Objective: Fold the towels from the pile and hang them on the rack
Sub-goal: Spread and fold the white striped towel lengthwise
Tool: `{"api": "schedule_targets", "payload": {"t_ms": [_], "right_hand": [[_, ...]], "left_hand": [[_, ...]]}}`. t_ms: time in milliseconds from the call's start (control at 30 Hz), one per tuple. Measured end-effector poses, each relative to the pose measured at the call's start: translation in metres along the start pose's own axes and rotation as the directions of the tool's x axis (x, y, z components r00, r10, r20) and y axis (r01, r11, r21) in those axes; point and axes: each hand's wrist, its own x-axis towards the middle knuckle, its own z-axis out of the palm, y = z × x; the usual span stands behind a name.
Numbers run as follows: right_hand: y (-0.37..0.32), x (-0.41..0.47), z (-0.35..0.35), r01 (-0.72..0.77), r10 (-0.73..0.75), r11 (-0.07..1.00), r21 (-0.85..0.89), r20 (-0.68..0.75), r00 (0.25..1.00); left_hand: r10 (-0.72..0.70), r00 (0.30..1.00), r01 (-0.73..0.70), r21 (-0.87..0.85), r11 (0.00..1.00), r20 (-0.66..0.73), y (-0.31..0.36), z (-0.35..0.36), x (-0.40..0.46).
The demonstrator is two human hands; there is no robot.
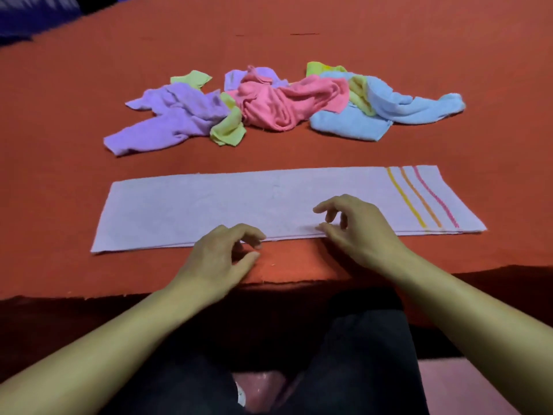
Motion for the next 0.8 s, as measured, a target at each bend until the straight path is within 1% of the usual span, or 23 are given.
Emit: {"api": "schedule_targets", "payload": {"t_ms": [67,133,267,433,533,667,733,800], "right_hand": [[-0.006,0.004,0.009,0.018,-0.018,1.0,-0.01,0.027,0.999],[-0.011,0.008,0.015,0.027,-0.025,0.999,-0.021,0.054,0.998],[-0.014,0.013,0.019,0.037,-0.028,0.994,-0.099,0.093,0.995],[-0.016,0.008,0.014,0.09,-0.061,0.985,-0.147,0.19,0.98],[-0.018,0.008,0.013,0.088,-0.058,0.982,-0.169,0.173,0.983],[-0.019,0.007,0.011,0.097,-0.07,0.983,-0.156,0.166,0.984],[-0.018,0.004,0.011,0.102,-0.076,0.985,-0.139,0.175,0.982],[-0.018,0.003,0.012,0.129,-0.096,0.981,-0.146,0.215,0.972]], "left_hand": [[-0.037,0.999,0.037,0.009,0.999,-0.034,-0.014,-0.01,-0.001],[-0.048,0.998,0.049,0.026,0.998,-0.039,-0.027,-0.016,0.002],[-0.055,0.998,0.054,0.099,0.994,0.008,-0.044,-0.024,0.013],[-0.017,0.998,0.008,0.141,0.99,0.06,-0.053,-0.027,0.02],[0.02,0.999,-0.029,0.198,0.98,0.05,-0.052,-0.028,0.023],[0.082,0.995,-0.094,0.214,0.972,0.061,-0.052,-0.032,0.021],[0.098,0.991,-0.118,0.226,0.967,0.094,-0.052,-0.033,0.017],[0.101,0.985,-0.132,0.239,0.962,0.137,-0.051,-0.033,0.016]]}}
